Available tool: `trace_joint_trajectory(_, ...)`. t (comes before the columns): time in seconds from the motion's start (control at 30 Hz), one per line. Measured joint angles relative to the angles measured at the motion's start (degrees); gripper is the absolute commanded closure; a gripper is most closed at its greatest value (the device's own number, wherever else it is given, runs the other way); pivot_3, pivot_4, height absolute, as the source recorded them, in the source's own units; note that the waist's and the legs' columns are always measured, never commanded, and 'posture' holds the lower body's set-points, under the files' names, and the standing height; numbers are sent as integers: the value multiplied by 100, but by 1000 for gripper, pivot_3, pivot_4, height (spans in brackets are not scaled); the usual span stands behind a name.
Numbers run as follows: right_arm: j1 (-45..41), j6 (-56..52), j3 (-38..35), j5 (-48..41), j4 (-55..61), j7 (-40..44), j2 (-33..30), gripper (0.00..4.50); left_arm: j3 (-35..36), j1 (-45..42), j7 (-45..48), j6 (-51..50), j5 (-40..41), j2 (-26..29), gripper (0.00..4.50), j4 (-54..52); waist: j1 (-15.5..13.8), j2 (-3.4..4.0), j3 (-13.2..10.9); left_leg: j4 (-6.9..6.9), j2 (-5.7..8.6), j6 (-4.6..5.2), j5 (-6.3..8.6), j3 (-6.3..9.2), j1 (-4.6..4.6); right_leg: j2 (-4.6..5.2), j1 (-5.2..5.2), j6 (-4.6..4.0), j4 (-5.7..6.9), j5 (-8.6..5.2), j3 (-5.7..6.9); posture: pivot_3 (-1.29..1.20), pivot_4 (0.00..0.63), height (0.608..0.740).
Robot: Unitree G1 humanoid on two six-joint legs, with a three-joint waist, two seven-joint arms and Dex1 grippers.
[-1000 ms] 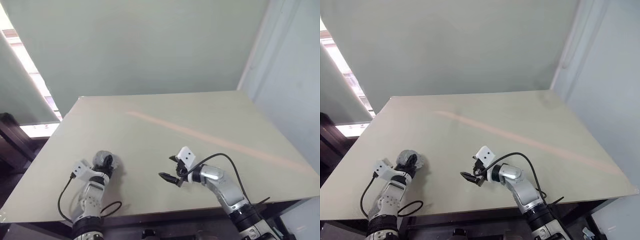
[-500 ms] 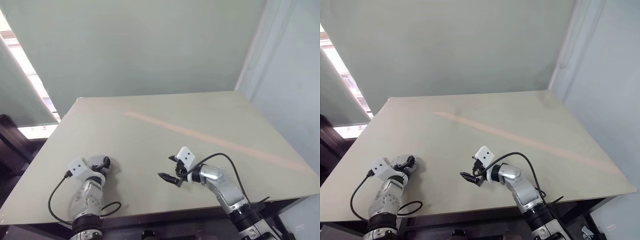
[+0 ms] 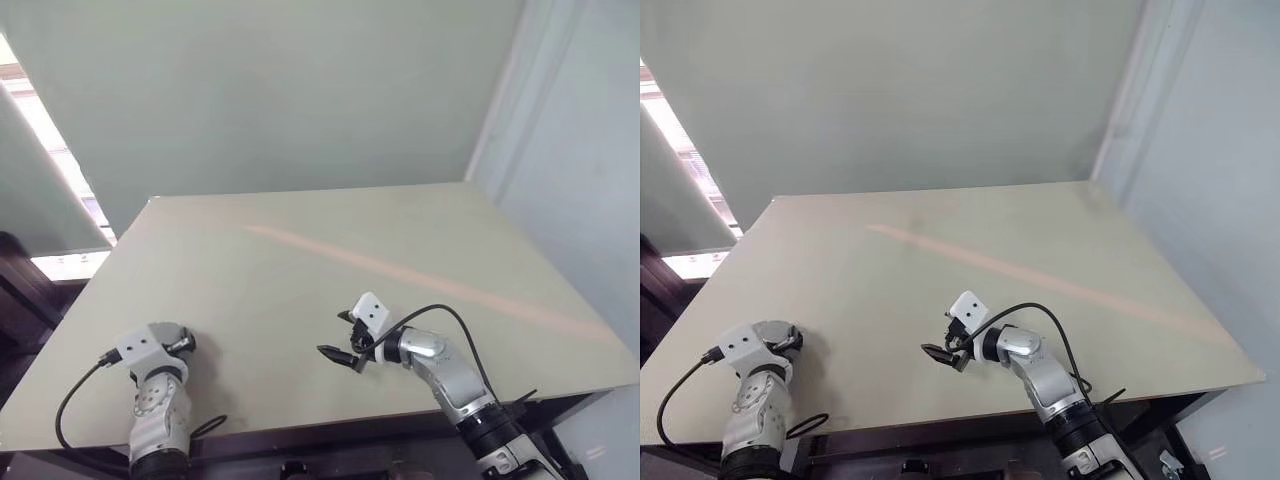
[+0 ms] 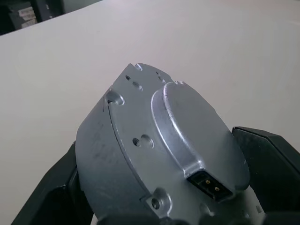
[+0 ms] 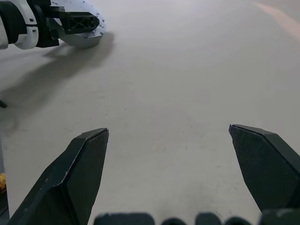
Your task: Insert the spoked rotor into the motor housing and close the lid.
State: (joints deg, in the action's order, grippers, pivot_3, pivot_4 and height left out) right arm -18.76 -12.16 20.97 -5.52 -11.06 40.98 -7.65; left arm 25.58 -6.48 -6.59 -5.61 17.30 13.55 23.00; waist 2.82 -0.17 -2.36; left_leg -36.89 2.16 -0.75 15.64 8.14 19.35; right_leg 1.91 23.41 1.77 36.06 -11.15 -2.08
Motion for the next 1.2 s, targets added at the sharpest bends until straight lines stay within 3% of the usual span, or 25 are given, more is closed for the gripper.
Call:
trace_joint_trajectory(0.17, -18, 73, 2, 24, -93, -2, -2, 0, 5, 2, 9, -348, 48, 0, 17, -197, 0, 0, 0, -8, 3, 0, 0, -1, 1, 1, -3, 0, 1, 0, -1, 0, 0, 740)
trace_joint_trajectory(0.37, -64, 135, 10, 123, -170, -7, 3, 0, 560, -344, 128, -746, 970, -430, 17, -238, -127, 0, 0, -18, 5, -8, -5, 14, 10, 2, -6, -1, 2, 1, 13, 0, 0, 740)
trace_joint_trajectory(0.7, -70, 157, 10, 220, -195, -64, -3, 0, 869, -1281, 783, -1175, 2190, -998, 17, -144, -275, -2, 1, -37, 19, -13, -10, 19, 16, 2, -19, 5, -2, 4, 8, 0, 0, 740)
trace_joint_trajectory(1.0, -59, 157, -2, 285, -196, -149, -63, 0, 233, -1438, 1066, -366, 1348, -894, 17, 247, -150, -3, 2, -20, 14, -14, -10, 13, 13, -6, -7, 1, -2, 7, -2, 0, 0, 740)
trace_joint_trajectory(1.2, -27, 157, -2, 299, -196, -184, -67, 0, 171, -1429, 1066, -144, 1134, -784, 17, 276, -147, -3, 2, -21, 14, -13, -10, 14, 14, -5, -9, 2, -5, 7, -2, 0, 0, 740)
